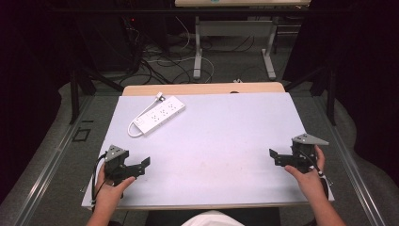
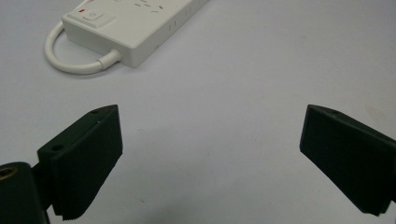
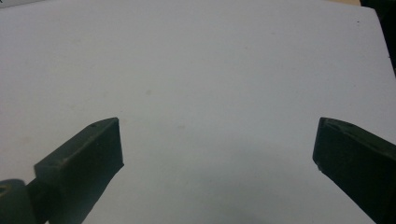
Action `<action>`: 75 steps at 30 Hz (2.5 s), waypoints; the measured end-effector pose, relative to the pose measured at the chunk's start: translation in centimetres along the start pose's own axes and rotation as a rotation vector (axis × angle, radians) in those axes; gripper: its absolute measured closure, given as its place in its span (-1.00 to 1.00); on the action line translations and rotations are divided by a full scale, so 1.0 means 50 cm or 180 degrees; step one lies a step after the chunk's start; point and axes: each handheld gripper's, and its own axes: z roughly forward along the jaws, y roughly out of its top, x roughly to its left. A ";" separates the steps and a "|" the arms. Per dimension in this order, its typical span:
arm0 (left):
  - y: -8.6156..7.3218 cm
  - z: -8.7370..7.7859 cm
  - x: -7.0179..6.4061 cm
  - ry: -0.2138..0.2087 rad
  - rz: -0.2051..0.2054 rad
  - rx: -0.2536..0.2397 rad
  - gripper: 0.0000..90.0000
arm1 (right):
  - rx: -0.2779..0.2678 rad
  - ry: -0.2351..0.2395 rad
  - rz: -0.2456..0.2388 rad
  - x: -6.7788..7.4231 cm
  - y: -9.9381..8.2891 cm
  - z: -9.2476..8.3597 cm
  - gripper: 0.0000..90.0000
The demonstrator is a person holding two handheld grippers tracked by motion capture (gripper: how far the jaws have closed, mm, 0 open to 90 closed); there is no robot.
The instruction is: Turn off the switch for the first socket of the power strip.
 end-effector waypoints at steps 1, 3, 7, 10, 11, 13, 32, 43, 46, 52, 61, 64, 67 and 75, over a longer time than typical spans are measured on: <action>0.001 -0.001 0.001 0.0000 -0.0009 -0.0010 -0.84 | 0.0002 -0.0004 -0.0009 0.001 0.001 0.000 -0.98; 0.005 -0.004 0.002 -0.0014 -0.0040 0.0008 -0.79 | 0.0023 0.0027 0.0000 0.004 0.002 0.000 -0.97; 0.017 -0.008 0.002 0.0017 -0.0035 0.0020 -0.67 | 0.0043 0.0023 -0.0043 0.007 0.004 0.000 -0.97; 0.027 -0.010 0.002 0.0034 -0.0024 0.0028 -0.64 | 0.0011 0.0026 -0.0048 0.011 0.003 0.003 -0.96; 0.032 -0.012 0.003 0.0037 -0.0020 0.0039 -0.64 | 0.0030 0.0047 -0.0072 0.010 0.003 0.002 -0.96; 0.040 -0.014 0.003 0.0048 -0.0036 0.0029 -0.64 | 0.0030 0.0050 -0.0095 0.011 0.003 0.003 -0.95; 0.134 -0.025 0.032 0.0160 -0.0100 0.0058 -0.52 | 0.0025 0.0056 -0.0084 0.012 -0.002 0.010 -0.86; 0.179 -0.019 0.028 0.0177 -0.0074 0.0035 -0.51 | 0.0017 0.0052 -0.0092 0.013 -0.003 0.011 -0.85; 0.192 -0.017 0.028 0.0190 -0.0103 0.0018 -0.48 | 0.0036 0.0083 -0.0075 0.013 -0.002 0.010 -0.85; 0.223 -0.016 0.026 0.0197 -0.0146 0.0074 -0.41 | 0.0041 0.0079 -0.0086 0.010 -0.004 0.012 -0.85; 0.258 -0.009 0.016 0.0224 -0.0196 0.0077 -0.33 | 0.0047 0.0083 -0.0062 0.011 -0.004 0.013 -0.85; 0.268 -0.001 0.015 0.0207 -0.0201 0.0096 -0.32 | 0.0048 0.0086 -0.0068 0.011 -0.005 0.013 -0.85; 0.277 0.006 0.014 0.0226 -0.0190 0.0110 -0.30 | 0.0050 0.0086 -0.0067 0.011 -0.005 0.013 -0.85; 0.297 0.027 0.014 0.0266 -0.0197 0.0154 -0.29 | 0.0059 0.0071 -0.0084 0.009 -0.006 0.014 -0.85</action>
